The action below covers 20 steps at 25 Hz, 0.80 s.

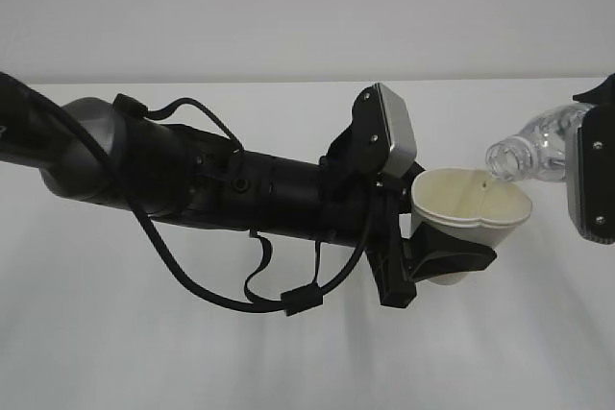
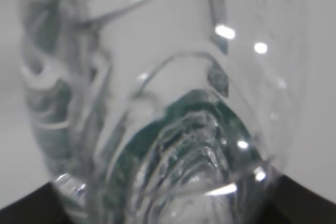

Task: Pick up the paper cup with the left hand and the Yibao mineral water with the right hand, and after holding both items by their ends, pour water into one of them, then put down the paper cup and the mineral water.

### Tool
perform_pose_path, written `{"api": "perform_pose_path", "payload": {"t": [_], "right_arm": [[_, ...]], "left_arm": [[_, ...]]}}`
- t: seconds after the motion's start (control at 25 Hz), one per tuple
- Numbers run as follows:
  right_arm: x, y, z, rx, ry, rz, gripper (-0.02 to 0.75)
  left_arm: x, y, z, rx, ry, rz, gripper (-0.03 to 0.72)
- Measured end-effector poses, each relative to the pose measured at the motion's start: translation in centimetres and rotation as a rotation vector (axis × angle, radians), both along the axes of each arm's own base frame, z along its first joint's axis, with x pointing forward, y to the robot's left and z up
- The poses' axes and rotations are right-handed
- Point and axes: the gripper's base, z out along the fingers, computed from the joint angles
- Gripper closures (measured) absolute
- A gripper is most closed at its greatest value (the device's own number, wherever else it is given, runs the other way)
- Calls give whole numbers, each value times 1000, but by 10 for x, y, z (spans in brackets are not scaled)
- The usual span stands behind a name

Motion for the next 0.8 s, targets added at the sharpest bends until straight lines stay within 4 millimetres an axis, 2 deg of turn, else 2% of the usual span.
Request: {"api": "perform_pose_path", "payload": {"t": [0.8], "right_arm": [[0, -1, 0, -27, -4, 5, 276]], "left_arm": [[0, 0, 0, 1, 0, 1, 265]]}}
